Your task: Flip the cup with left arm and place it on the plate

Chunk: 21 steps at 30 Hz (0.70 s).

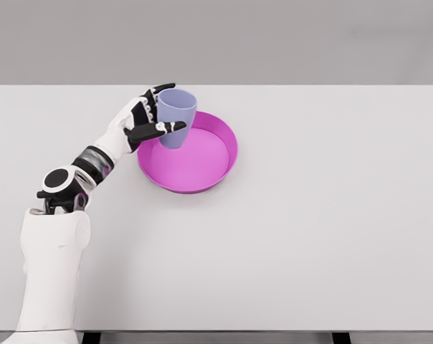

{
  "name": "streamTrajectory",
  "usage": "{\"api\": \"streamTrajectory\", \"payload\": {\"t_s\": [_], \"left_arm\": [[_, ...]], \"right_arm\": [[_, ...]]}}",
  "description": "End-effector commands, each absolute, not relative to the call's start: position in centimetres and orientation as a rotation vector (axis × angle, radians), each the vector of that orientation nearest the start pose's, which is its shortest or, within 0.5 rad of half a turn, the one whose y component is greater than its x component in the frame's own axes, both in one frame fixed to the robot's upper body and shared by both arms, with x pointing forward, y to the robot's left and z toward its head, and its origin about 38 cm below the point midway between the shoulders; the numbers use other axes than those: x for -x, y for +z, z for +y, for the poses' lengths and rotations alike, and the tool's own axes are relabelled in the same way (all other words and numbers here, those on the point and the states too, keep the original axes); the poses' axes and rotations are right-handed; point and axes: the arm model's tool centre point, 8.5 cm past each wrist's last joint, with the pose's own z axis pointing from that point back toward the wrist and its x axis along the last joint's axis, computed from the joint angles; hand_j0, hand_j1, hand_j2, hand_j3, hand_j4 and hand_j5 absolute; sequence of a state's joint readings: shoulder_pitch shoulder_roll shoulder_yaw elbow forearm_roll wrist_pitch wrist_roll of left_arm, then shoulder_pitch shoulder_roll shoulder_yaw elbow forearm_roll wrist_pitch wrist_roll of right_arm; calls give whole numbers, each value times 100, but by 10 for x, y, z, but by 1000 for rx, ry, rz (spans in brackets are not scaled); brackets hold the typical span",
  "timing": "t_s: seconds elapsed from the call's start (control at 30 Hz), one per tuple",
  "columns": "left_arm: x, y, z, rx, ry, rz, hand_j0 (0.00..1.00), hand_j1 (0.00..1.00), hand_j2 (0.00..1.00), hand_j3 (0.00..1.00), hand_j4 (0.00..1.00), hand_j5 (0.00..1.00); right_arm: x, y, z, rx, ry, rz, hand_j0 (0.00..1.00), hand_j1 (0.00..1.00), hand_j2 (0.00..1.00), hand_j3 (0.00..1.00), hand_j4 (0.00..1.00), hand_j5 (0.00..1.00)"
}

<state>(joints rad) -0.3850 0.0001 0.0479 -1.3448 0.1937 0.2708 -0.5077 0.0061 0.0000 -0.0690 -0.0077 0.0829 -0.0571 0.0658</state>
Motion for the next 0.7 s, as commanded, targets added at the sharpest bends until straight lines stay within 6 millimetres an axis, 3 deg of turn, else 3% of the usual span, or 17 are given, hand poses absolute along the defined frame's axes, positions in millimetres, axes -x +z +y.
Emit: {"api": "streamTrajectory", "payload": {"t_s": [0.0,0.53,0.67], "left_arm": [[-468,128,207,515,-281,-1468,73,73,73,73,73,73],[-467,110,205,533,-269,-1432,75,75,75,75,75,75],[-468,110,205,534,-271,-1431,93,93,93,93,93,93]], "right_arm": [[-5,-262,-266,21,18,-57,100,100,100,100,100,100],[-5,-262,-266,21,18,-57,100,100,100,100,100,100],[-5,-262,-266,21,18,-57,100,100,100,100,100,100]]}}
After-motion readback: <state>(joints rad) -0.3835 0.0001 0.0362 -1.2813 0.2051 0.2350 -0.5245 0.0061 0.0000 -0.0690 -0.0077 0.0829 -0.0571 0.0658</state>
